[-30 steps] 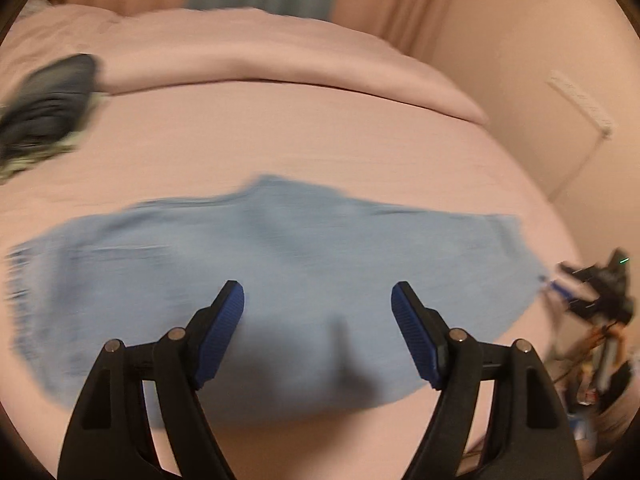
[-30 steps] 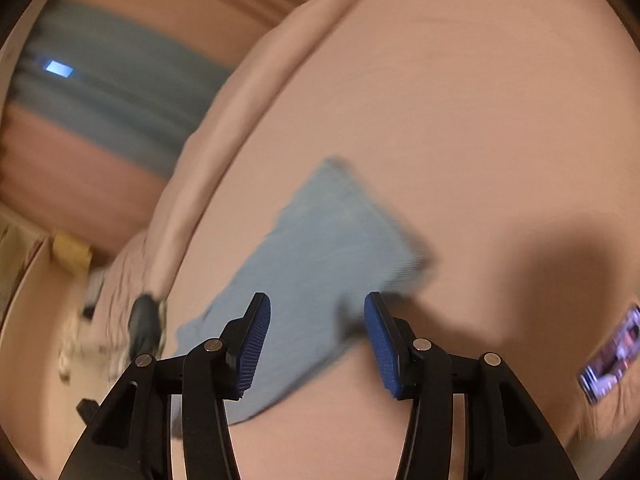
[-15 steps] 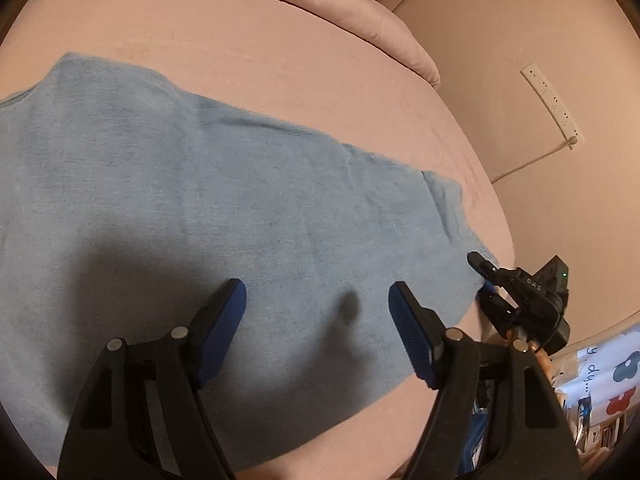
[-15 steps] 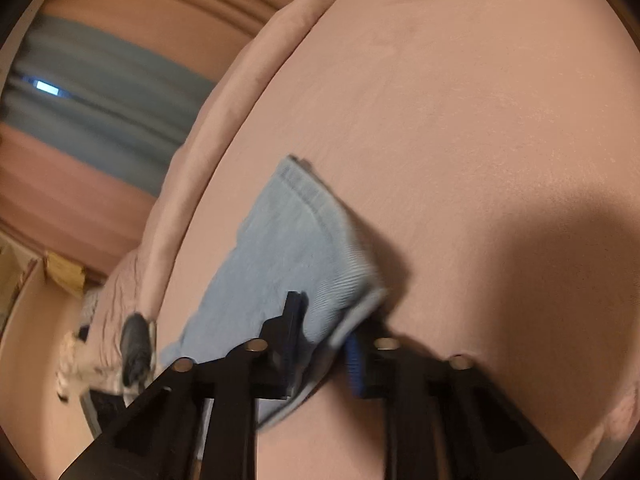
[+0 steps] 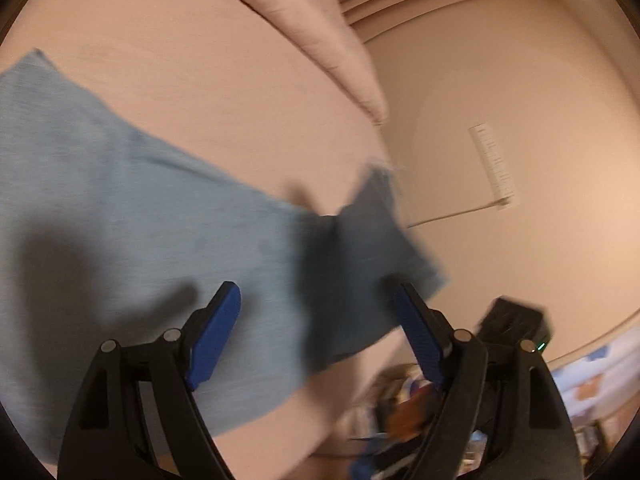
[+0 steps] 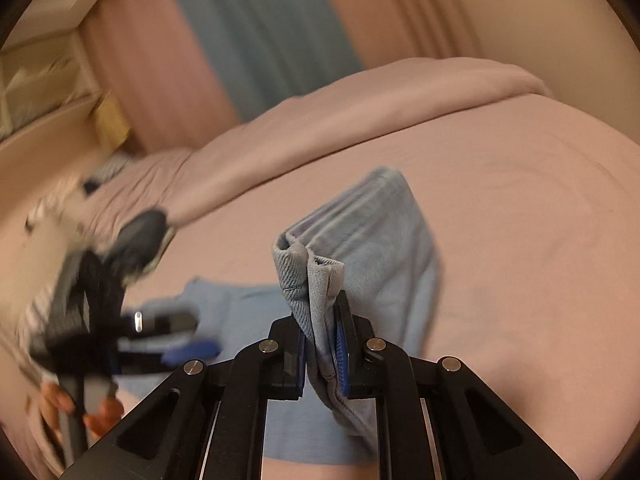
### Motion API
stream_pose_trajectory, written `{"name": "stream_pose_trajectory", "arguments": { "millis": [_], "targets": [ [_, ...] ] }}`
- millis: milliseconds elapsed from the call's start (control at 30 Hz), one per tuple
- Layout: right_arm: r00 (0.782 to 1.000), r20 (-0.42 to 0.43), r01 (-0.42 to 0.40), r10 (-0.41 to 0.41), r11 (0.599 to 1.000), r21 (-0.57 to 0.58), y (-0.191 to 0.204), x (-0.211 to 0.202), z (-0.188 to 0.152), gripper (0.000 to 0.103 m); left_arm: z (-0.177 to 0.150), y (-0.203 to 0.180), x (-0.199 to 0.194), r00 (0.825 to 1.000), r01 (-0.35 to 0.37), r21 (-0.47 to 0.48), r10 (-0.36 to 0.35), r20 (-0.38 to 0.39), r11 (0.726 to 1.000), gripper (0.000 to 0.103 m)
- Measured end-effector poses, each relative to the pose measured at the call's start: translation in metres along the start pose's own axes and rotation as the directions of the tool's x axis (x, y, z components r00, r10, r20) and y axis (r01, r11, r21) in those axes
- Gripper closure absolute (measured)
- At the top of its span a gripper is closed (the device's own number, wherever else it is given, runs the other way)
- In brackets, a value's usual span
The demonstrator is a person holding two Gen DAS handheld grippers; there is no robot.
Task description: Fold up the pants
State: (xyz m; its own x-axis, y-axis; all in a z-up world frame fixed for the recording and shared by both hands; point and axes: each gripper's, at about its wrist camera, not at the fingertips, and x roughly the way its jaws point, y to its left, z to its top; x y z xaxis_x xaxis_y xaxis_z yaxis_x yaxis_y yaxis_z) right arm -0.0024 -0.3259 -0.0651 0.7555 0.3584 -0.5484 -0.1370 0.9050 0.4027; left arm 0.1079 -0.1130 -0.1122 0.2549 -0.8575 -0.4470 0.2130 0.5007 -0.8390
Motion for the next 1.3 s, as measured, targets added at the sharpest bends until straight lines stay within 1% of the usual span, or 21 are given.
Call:
{"name": "stream_pose_trajectory", "arguments": {
  "millis": [100, 233, 267, 300, 333, 367, 433, 567, 667, 733, 867, 900, 933, 967, 1033, 1100, 1133, 1167, 1233, 1267, 1300],
  "targets": [
    [0.999, -0.047, -0.021, 0.017, 0.997, -0.076, 0.024, 0.016, -0.012, 0.088, 0.003, -0.001, 0.013, 0.998, 0.068, -0.036, -0.069, -0.014, 0.997, 0.023],
    [0.994, -0.1, -0.062, 0.044, 0.982, -0.18, 0.054, 0.032, -0.025, 0.088, 0.005, 0.02, 0.024, 0.995, 0.092, -0.142, -0.098, -0.036, 0.986, 0.026],
    [0.993, -0.113, -0.068, 0.045, 0.976, -0.208, 0.062, 0.036, -0.028, 0.088, 0.004, 0.026, 0.021, 0.996, 0.085, -0.162, -0.09, -0.026, 0.983, 0.04],
    [0.992, -0.121, -0.073, 0.046, 0.971, -0.227, 0.066, 0.038, -0.032, 0.088, 0.005, 0.03, 0.018, 0.997, 0.076, -0.165, -0.08, -0.017, 0.983, 0.06],
    [0.99, -0.135, -0.078, 0.045, 0.965, -0.249, 0.072, 0.042, -0.036, 0.088, 0.005, 0.032, 0.014, 0.998, 0.058, -0.163, -0.061, -0.014, 0.985, 0.064],
    [0.989, -0.14, -0.075, 0.038, 0.96, -0.269, 0.078, 0.046, -0.038, 0.088, 0.005, 0.035, 0.01, 0.999, 0.04, -0.16, -0.042, -0.008, 0.986, 0.075],
    [0.989, -0.143, -0.081, 0.04, 0.951, -0.297, 0.086, 0.05, -0.037, 0.088, 0.004, 0.042, -0.008, 1.0, 0.012, -0.151, -0.008, 0.024, 0.989, 0.077],
    [0.982, -0.161, -0.145, 0.095, 0.93, -0.337, 0.113, 0.06, -0.037, 0.088, 0.003, 0.043, -0.045, 0.994, -0.03, -0.094, 0.04, 0.1, 0.995, 0.082],
    [0.977, -0.17, -0.185, 0.129, 0.909, -0.373, 0.135, 0.068, -0.04, 0.088, 0.01, 0.05, -0.07, 0.985, -0.096, -0.067, 0.104, 0.134, 0.993, 0.083],
    [0.971, -0.185, -0.211, 0.149, 0.899, -0.384, 0.149, 0.078, -0.043, 0.088, 0.011, 0.058, -0.085, 0.977, -0.141, -0.066, 0.15, 0.15, 0.988, 0.088],
    [0.961, -0.224, -0.243, 0.162, 0.882, -0.404, 0.164, 0.094, -0.055, 0.088, 0.013, 0.082, -0.089, 0.965, -0.208, -0.081, 0.218, 0.146, 0.975, 0.087],
    [0.958, -0.243, -0.246, 0.153, 0.876, -0.416, 0.167, 0.1, -0.06, 0.088, 0.013, 0.087, -0.087, 0.963, -0.233, -0.074, 0.241, 0.123, 0.97, 0.085],
    [0.954, -0.264, -0.245, 0.14, 0.874, -0.42, 0.167, 0.105, -0.063, 0.087, 0.011, 0.093, -0.086, 0.951, -0.29, -0.075, 0.296, 0.089, 0.954, 0.082],
    [0.947, -0.295, -0.246, 0.126, 0.877, -0.413, 0.165, 0.111, -0.065, 0.084, 0.009, 0.099, -0.086, 0.936, -0.338, -0.082, 0.344, 0.068, 0.937, 0.079],
    [0.916, -0.382, -0.263, 0.125, 0.904, -0.336, 0.151, 0.124, -0.066, 0.074, 0.006, 0.101, -0.091, 0.94, -0.326, -0.087, 0.332, 0.079, 0.941, 0.076],
    [0.896, -0.409, -0.3, 0.171, 0.913, -0.276, 0.134, 0.118, -0.062, 0.068, 0.004, 0.096, -0.105, 0.931, -0.342, -0.068, 0.348, 0.109, 0.937, 0.051],
    [0.891, -0.413, -0.314, 0.189, 0.913, -0.26, 0.125, 0.112, -0.06, 0.061, 0.002, 0.092, -0.11, 0.925, -0.354, -0.051, 0.357, 0.127, 0.934, 0.047],
    [0.886, -0.415, -0.328, 0.208, 0.913, -0.243, 0.12, 0.105, -0.058, 0.059, 0.0, 0.087, -0.118, 0.916, -0.374, -0.03, 0.374, 0.146, 0.927, 0.041],
    [0.882, -0.388, -0.36, 0.268, 0.914, -0.188, 0.099, 0.085, -0.044, 0.051, -0.003, 0.076, -0.132, 0.878, -0.451, 0.022, 0.439, 0.191, 0.892, 0.04],
    [0.884, -0.368, -0.368, 0.289, 0.915, -0.166, 0.089, 0.077, -0.037, 0.051, -0.005, 0.07, -0.138, 0.87, -0.465, 0.047, 0.447, 0.209, 0.884, 0.04],
    [0.895, -0.33, -0.36, 0.299, 0.923, -0.14, 0.076, 0.067, -0.025, 0.051, -0.01, 0.066, -0.144, 0.871, -0.463, 0.07, 0.439, 0.22, 0.884, 0.041]
  ]
}}
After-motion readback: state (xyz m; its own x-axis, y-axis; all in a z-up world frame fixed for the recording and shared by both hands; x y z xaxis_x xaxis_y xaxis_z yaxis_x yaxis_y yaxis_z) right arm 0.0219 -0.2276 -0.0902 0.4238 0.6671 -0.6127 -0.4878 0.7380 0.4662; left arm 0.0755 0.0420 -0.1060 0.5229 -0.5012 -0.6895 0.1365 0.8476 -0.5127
